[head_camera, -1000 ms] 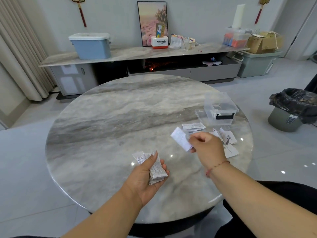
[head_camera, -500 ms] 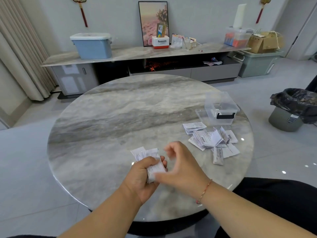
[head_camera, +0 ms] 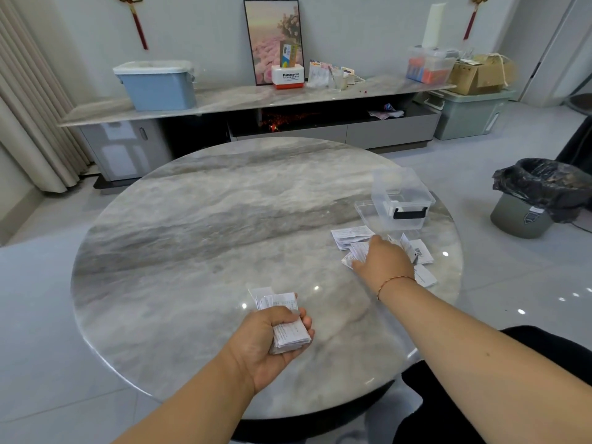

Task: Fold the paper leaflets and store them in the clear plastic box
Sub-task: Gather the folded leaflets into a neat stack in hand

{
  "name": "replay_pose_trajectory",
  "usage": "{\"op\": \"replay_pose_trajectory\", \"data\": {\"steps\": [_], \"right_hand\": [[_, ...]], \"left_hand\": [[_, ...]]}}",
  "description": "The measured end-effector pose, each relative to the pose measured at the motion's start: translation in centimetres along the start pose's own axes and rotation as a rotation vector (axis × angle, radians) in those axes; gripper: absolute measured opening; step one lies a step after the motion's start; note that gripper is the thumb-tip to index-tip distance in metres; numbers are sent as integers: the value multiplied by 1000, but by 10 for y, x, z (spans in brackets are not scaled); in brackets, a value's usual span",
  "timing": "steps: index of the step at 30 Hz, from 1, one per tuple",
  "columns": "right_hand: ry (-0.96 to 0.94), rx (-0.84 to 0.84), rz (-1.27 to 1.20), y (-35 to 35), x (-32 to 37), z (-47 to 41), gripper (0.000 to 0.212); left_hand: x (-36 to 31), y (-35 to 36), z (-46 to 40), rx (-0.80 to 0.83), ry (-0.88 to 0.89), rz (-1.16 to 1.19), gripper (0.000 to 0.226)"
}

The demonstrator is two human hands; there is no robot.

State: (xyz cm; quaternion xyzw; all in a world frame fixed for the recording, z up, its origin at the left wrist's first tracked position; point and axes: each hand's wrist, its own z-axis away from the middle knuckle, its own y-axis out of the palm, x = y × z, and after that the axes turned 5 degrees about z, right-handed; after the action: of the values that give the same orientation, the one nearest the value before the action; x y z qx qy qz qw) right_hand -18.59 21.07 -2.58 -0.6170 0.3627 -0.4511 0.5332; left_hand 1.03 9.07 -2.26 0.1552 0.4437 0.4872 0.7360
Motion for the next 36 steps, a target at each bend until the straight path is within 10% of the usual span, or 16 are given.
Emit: {"op": "replay_pose_trajectory", "data": {"steps": [14,19,26,29,36], "right_hand": [[-101,-73,250,11,8,-8,25],[-316,-535,-207,-25,27,12,28],[43,270,-1384,-42,71,96,33],[10,369,-1373,-36,79,109,31],[-89,344,-1193,-34,84,111,25]], "left_hand": [[-4,-3,2,-117,49,52,19],[-7,-4,4,-106,106,70,10],[-19,3,12,85,198,92,40],[-19,2,16,209,219,95,58],[-21,1,22,231,258,47,21]]}}
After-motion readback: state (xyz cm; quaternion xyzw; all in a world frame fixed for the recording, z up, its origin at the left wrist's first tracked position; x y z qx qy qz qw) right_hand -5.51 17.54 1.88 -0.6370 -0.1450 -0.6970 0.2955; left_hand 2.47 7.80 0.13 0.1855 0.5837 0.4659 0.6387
